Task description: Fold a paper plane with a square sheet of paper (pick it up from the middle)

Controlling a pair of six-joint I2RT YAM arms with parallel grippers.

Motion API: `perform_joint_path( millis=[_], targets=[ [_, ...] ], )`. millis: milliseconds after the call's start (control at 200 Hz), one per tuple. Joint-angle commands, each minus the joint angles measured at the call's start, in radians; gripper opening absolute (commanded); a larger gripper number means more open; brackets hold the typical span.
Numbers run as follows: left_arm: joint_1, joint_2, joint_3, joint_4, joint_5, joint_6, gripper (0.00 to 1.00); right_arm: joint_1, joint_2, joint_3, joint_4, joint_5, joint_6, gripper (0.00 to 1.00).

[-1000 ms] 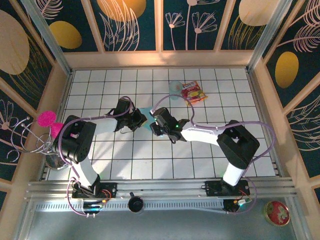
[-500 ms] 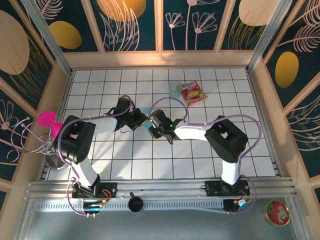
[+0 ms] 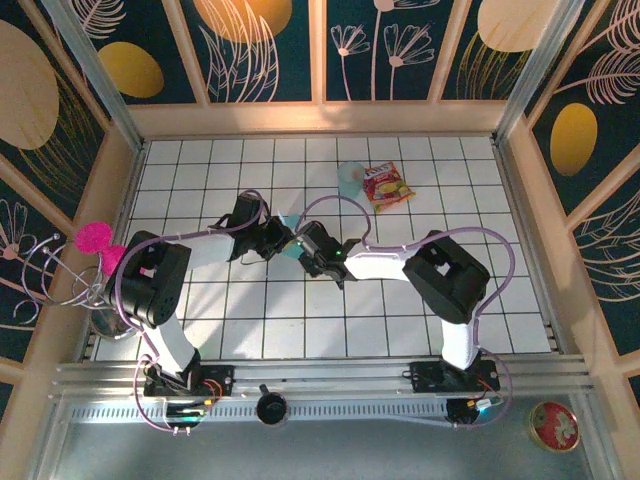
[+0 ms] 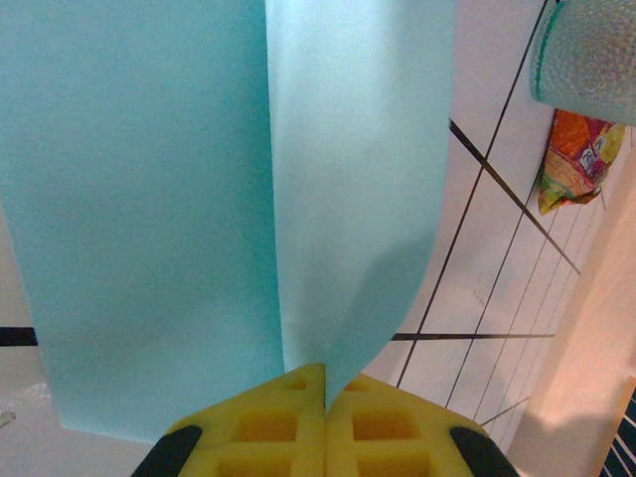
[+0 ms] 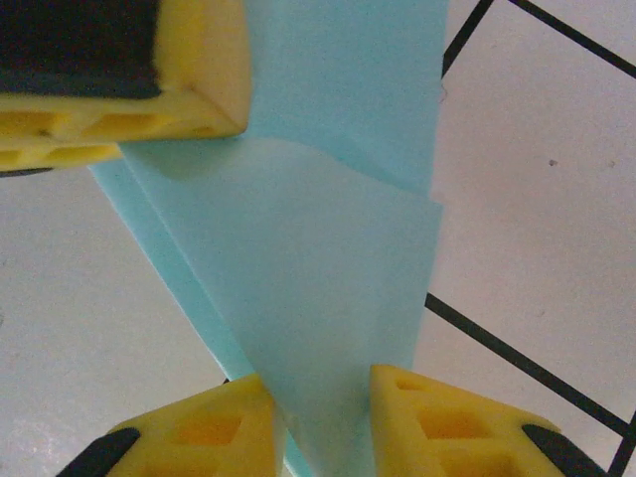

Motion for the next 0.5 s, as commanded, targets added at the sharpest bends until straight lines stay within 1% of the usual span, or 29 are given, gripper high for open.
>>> perform_joint_path(
  millis=[0,115,180,385,405,496],
  targets=[
    [0.002,-0.01,0.026,-0.031,0.015,0.012,0.07,0.013,0.008,0.006,0.026,0.034,-0.028,0.25],
    [0.002,-0.01,0.03,-0.041,0.008,0.018,0.09,0.015,0.001,0.003,0.026,0.029,-0.039,0.19],
    [0.002,-0.011,0.036,-0.056,-0.005,0.027,0.12,0.015,-0.001,0.001,0.021,0.015,-0.046,0.16],
    [0.022,-0.031,0.062,-0.125,-0.091,0.071,0.28,0.013,-0.011,0.001,-0.022,-0.025,-0.034,0.12],
    [0.027,-0.063,0.063,-0.129,-0.102,0.075,0.3,0.012,-0.012,0.003,-0.027,-0.032,-0.03,0.11],
    [0.042,-0.099,0.064,-0.152,-0.155,0.092,0.37,0.005,-0.018,0.003,-0.048,-0.079,-0.009,0.1]
  ],
)
